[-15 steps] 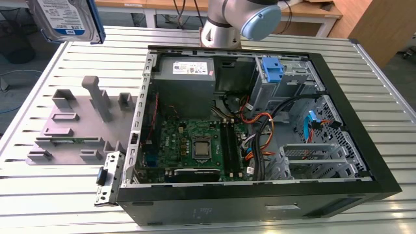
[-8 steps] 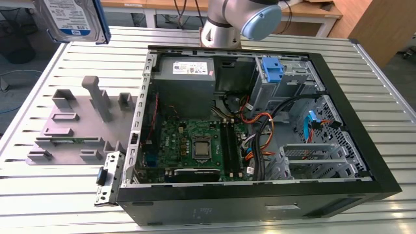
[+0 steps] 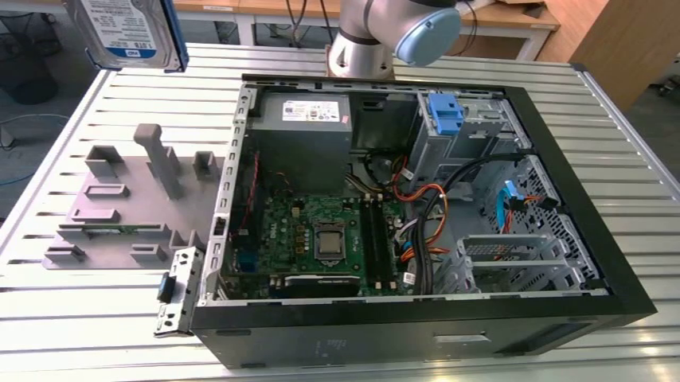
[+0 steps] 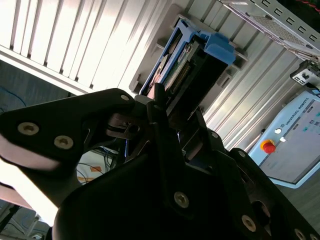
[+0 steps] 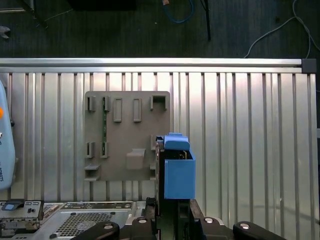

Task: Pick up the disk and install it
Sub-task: 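Pick up the disk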

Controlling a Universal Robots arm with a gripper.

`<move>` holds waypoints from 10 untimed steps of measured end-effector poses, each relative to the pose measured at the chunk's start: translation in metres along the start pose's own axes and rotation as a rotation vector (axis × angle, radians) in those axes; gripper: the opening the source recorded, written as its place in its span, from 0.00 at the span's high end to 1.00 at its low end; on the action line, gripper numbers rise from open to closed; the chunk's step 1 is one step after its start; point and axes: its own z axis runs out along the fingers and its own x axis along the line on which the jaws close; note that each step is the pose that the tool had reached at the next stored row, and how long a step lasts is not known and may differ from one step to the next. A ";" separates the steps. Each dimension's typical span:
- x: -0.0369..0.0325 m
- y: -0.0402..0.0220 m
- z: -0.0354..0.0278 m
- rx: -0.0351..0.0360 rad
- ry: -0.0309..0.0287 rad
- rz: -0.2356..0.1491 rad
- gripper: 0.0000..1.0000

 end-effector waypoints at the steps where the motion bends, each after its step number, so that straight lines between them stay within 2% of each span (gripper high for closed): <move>1: 0.0000 0.0000 0.0000 0.0000 0.0000 0.000 0.65; 10: 0.0000 -0.0005 0.0000 0.0000 0.0000 0.000 0.65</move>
